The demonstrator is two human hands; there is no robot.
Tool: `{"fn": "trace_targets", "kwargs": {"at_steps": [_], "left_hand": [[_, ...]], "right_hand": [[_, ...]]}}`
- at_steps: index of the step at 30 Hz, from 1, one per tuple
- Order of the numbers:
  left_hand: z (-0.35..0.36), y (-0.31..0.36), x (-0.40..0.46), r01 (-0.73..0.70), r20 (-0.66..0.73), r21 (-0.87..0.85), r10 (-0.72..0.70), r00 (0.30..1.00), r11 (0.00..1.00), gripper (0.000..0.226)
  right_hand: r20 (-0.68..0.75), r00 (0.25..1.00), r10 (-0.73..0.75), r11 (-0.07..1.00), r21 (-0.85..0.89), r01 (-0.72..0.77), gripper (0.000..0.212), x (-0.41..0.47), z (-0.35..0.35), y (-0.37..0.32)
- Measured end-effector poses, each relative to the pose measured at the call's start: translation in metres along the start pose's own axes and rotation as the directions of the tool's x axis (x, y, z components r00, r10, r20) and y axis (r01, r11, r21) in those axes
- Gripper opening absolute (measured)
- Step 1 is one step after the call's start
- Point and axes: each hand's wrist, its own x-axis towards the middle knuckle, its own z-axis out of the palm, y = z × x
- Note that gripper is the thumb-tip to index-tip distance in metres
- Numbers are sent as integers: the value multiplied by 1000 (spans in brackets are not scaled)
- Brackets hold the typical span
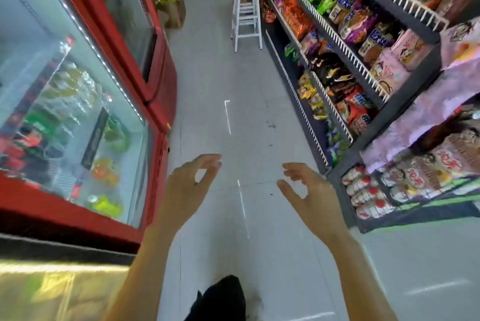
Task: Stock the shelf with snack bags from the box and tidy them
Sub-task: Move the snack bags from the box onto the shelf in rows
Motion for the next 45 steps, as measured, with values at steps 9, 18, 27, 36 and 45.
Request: {"fn": "trace_targets", "kwargs": {"at_steps": [9,18,27,36,45], "left_hand": [[15,-43,51,188,-32,30,-187,982,982,32],[7,-93,207,207,74,54,-211,975,977,27],[-10,-123,418,101,98,169,-119,988,980,29],[3,-156,654,173,47,223,-188,981,959,25],[-29,-177,905,96,49,332,-119,992,938,28]], "right_hand": [[73,992,106,984,-153,-94,34,65,39,30],[148,980,130,950,-301,-80,41,233,89,33],[134,980,149,956,-271,-108,38,437,126,31],[180,974,136,985,-129,-114,35,684,159,76],[225,965,135,989,-88,-117,32,937,172,81]]}}
